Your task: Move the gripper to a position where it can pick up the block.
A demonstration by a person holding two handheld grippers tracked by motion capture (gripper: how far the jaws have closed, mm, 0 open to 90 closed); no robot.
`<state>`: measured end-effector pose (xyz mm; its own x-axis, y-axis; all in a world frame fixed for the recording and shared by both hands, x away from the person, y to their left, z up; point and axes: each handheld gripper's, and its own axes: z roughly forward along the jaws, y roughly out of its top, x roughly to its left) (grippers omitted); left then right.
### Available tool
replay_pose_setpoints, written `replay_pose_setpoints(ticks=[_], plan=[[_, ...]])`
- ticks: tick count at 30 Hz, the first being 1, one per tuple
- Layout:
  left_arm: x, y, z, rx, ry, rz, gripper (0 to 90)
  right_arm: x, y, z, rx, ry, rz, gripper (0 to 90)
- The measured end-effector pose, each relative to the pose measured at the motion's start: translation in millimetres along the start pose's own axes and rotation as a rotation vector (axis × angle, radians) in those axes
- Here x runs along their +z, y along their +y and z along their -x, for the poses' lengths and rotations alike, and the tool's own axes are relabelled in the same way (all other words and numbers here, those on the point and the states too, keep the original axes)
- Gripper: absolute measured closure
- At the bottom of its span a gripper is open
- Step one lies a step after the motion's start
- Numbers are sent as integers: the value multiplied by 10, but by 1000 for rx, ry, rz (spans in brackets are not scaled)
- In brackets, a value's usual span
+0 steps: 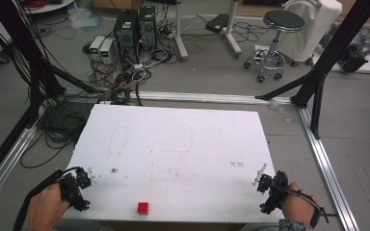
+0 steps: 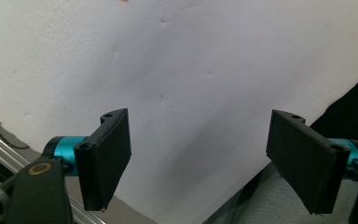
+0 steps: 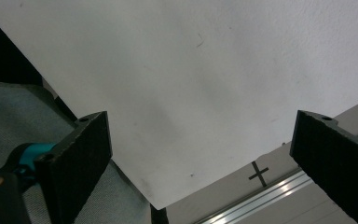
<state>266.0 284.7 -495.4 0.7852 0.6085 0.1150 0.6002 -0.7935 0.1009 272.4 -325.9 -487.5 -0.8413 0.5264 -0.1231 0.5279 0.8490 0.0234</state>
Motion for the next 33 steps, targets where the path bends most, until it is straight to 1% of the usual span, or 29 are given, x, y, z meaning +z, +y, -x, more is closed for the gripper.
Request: replay_pose_setpoints(ticks=[1,5,7,9,14,16,19,20,21,24,29,33], plan=[[-2,-1,-1,-1,1,1,221,0,-2,0,-9,2,3,46],[-2,0,-3,2,-2,-1,221,-1,-5,0,-5,4,3,46],[0,1,1,6,3,-1,221,0,-10,-2,-2,5,2,46],[2,2,-1,6,-4,-2,221,1,-14,2,-5,7,5,46],[-1,1,1,3,2,3,221,-13,-13,-1,0,5,6,46],[-2,5,-2,9,-3,0,221,-17,-12,-5,2,7,7,46],[3,-1,-9,2,-15,10,221,-18,-14,-6,-2,11,6,46],[4,-1,-12,4,-16,6,221,-17,-15,-5,-7,9,7,46],[5,0,-14,5,-5,-1,222,-17,-16,-6,-6,10,10,46],[-1,1,-24,1,-6,17,223,-22,-19,-12,0,7,11,46],[-20,20,-26,21,-7,31,223,-41,-32,-14,2,8,16,46],[-60,47,-2,59,-9,64,223,-53,-33,-17,0,5,19,46]])
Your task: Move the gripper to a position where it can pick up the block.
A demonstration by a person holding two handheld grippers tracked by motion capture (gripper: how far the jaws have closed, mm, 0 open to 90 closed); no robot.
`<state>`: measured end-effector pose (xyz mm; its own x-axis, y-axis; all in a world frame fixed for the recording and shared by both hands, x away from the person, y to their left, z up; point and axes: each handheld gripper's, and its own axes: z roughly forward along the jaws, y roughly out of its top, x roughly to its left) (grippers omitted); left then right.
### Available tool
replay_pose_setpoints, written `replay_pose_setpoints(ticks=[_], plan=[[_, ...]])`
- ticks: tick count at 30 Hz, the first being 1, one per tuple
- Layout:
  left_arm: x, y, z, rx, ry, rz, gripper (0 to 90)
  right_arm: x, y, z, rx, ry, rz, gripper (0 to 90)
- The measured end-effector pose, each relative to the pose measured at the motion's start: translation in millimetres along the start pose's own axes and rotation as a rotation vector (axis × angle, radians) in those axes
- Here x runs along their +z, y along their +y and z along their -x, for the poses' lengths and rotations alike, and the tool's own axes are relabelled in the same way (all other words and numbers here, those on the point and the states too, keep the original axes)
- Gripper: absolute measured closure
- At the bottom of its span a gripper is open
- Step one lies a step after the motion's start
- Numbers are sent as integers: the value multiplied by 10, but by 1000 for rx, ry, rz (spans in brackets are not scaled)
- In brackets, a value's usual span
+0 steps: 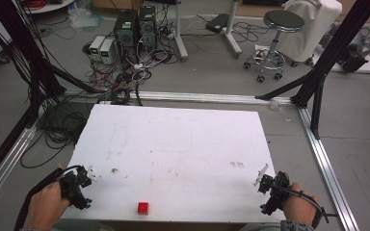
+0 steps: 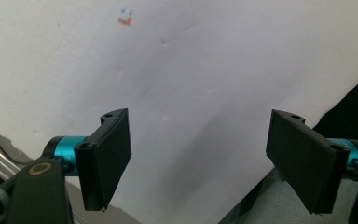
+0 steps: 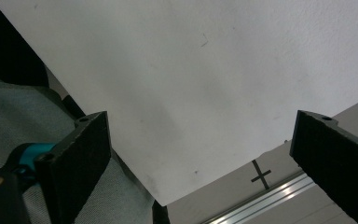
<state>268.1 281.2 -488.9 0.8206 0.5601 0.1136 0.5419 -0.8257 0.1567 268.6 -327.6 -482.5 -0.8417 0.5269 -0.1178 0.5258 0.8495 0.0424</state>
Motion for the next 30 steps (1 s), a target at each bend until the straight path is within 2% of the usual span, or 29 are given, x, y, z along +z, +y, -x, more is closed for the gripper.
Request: replay_pose_setpoints(ticks=[7,11,12,13,25,30], plan=[[-74,110,97,104,5,37,223,-25,-11,-9,6,0,5,46],[-86,161,140,130,5,50,223,-30,-18,-1,2,-4,8,46],[-87,195,164,158,0,55,223,-32,-19,-3,8,-4,10,46],[-87,195,164,158,0,55,223,-32,-19,-3,8,-4,10,46],[-124,386,337,281,-23,59,223,-43,-9,-8,4,-2,12,46],[-127,466,408,316,-32,49,223,-46,-3,-9,-4,0,14,46]])
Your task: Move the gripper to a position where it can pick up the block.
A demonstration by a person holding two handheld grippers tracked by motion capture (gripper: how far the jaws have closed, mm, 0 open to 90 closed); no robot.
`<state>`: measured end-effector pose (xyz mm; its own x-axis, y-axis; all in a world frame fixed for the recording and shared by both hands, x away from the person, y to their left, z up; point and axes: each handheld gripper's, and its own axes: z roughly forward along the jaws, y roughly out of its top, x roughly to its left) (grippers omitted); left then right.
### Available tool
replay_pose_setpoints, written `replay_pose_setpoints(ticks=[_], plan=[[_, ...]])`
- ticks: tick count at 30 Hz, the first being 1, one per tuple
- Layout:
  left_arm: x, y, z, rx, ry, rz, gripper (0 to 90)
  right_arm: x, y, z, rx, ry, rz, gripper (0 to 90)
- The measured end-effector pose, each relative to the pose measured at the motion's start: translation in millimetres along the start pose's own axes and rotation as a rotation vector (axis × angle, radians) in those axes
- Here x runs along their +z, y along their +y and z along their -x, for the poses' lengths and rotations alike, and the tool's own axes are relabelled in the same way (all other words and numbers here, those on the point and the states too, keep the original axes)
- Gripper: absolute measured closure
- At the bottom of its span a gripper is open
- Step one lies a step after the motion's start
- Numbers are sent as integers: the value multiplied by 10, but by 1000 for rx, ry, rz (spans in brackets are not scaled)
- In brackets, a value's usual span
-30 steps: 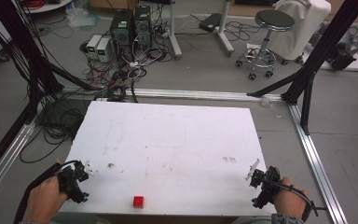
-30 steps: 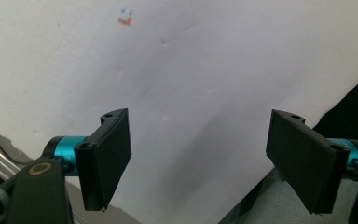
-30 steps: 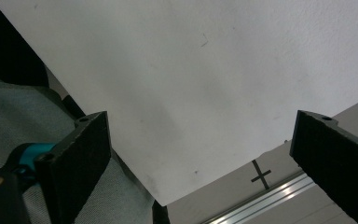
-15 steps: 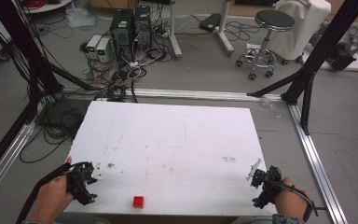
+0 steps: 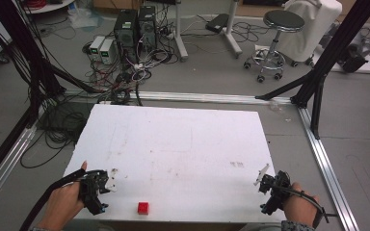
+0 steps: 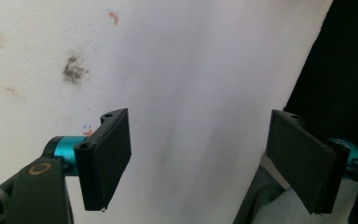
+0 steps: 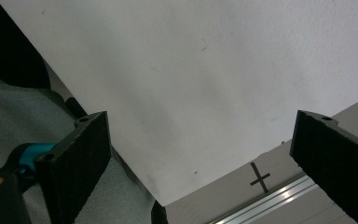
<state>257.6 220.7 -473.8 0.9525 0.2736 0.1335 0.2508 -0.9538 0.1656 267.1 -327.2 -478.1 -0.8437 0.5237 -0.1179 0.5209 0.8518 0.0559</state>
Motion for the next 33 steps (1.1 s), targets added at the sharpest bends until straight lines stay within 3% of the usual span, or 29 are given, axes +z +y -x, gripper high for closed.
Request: replay_pose_setpoints(ticks=[24,33], plan=[[80,454,221,102,-45,5,223,-10,-1,-1,2,5,10,46],[145,597,312,154,-55,-17,223,-2,4,-1,1,8,8,46]])
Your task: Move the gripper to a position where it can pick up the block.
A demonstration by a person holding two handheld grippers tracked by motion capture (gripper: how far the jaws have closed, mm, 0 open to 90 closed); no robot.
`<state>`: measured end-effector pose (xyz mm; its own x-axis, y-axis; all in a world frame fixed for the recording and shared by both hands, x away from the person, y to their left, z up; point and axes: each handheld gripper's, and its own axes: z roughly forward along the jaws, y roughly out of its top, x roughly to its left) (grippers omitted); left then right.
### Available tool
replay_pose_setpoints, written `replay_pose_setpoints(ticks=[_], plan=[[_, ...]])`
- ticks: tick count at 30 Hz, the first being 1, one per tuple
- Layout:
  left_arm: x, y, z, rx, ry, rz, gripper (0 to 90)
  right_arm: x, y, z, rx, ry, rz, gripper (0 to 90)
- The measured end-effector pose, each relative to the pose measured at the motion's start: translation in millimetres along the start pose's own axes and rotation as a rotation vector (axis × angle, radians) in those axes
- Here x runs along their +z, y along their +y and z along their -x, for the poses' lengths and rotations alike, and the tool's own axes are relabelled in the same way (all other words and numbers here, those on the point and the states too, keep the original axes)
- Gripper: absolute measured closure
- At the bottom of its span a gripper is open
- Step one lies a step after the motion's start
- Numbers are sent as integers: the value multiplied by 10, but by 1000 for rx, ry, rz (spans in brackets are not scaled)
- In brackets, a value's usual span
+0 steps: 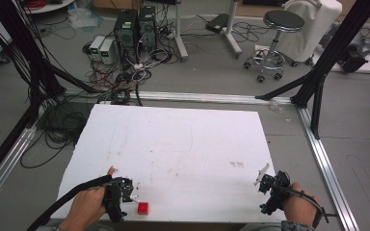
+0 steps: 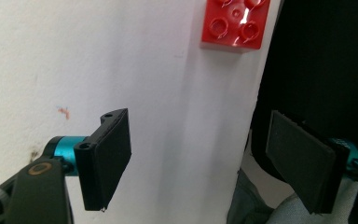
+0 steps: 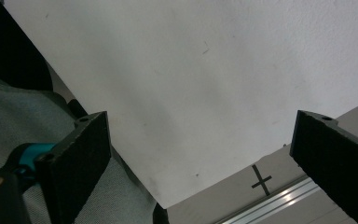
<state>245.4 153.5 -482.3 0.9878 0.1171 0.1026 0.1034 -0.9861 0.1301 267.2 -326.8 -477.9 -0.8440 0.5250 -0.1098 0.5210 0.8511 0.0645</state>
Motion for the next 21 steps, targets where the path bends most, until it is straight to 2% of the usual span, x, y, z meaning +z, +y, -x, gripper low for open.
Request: replay_pose_setpoints(ticks=[21], plan=[[215,389,127,96,-53,-33,224,-7,3,-4,2,2,4,46]])
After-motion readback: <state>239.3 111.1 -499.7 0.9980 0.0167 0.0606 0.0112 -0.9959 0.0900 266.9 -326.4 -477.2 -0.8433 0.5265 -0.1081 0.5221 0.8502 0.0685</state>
